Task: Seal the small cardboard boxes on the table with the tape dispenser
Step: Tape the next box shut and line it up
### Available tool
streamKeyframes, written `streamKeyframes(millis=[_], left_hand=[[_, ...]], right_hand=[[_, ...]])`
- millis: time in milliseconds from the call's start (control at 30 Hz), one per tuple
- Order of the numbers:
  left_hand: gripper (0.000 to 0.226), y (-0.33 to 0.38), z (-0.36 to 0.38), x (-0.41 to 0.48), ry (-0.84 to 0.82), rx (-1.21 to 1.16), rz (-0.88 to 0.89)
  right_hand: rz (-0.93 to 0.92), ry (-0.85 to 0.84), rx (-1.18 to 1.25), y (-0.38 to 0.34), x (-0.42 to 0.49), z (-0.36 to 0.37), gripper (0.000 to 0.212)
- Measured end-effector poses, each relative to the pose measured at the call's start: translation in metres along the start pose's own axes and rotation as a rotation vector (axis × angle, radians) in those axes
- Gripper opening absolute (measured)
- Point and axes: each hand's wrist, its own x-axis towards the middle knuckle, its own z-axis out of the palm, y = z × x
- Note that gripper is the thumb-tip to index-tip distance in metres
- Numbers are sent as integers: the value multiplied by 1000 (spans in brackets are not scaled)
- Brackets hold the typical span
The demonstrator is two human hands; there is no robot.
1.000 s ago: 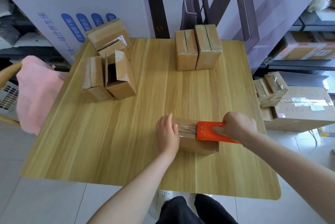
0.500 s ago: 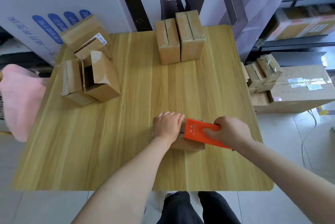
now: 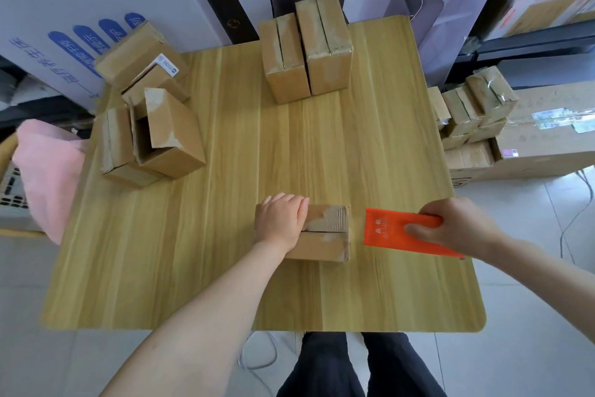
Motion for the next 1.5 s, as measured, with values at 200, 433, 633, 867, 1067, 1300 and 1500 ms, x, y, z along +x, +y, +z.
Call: streamKeyframes(millis=[200, 433, 633, 867, 1067, 1300, 1500], left_hand=[[53, 0, 1, 0, -7, 25, -5], [48, 3, -1, -1, -38, 21, -13], [49, 7, -3, -2, -43, -20, -1], [56, 6, -2, -2, -37, -52, -9], [50, -4, 0, -3, -66, -132, 75], [53, -6, -7, -29, -24, -188, -328], [58, 4, -26, -51, -96, -484, -922]], right_hand=[[-1, -55, -146, -18, 14, 4, 40], [28, -49, -339, -60, 35, -3, 39], [165, -173, -350, -95, 49, -21, 38], [115, -60, -553, -137, 35, -1, 21], [181, -2, -415, -109, 8, 27, 18], [221, 360, 2, -81, -23, 5, 45], [62, 439, 613, -112, -53, -8, 28]])
